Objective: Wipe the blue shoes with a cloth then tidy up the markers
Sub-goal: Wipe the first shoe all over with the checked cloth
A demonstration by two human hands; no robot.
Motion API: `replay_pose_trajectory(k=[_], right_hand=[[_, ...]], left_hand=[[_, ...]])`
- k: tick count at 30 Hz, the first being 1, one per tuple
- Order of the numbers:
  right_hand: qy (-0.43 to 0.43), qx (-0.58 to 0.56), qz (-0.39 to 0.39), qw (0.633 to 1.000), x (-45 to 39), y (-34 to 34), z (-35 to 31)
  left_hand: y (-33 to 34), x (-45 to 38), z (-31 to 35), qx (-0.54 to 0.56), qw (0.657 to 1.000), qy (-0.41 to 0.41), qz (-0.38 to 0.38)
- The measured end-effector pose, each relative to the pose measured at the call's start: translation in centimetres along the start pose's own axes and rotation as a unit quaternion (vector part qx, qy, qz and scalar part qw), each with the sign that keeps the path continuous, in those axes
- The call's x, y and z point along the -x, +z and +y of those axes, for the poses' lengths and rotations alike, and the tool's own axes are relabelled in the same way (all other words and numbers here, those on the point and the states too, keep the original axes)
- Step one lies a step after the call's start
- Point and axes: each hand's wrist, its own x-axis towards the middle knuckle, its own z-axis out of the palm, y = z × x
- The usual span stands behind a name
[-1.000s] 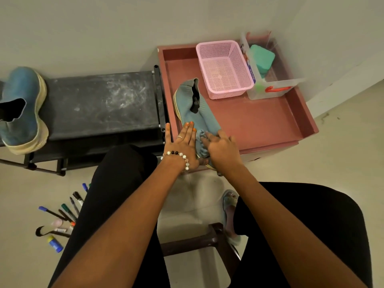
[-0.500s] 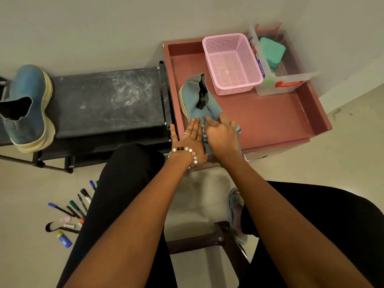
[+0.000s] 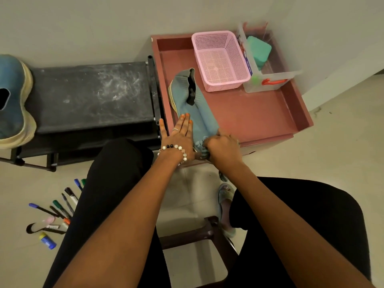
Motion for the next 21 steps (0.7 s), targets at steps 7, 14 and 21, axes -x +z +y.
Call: replay_pose_trajectory(k=[7, 14, 21], right_hand=[[-0.011, -0.041, 0.055, 0.998, -5.6, -1.3, -0.1], [-0.045, -0.129, -0.08, 0.987, 1.5, -1.2, 2.3], [0.012, -0.103, -0.057, 0.993, 0.3, -0.3, 1.6]], left_hand=[[-0.8, -0.3, 0.0, 0.005, 0.999, 0.0, -0.044], [-0.1, -0.2, -0.1, -0.005, 1.0, 0.004, -0.005], [-0.2, -0.1, 0.0, -0.008, 1.0, 0.001, -0.013]])
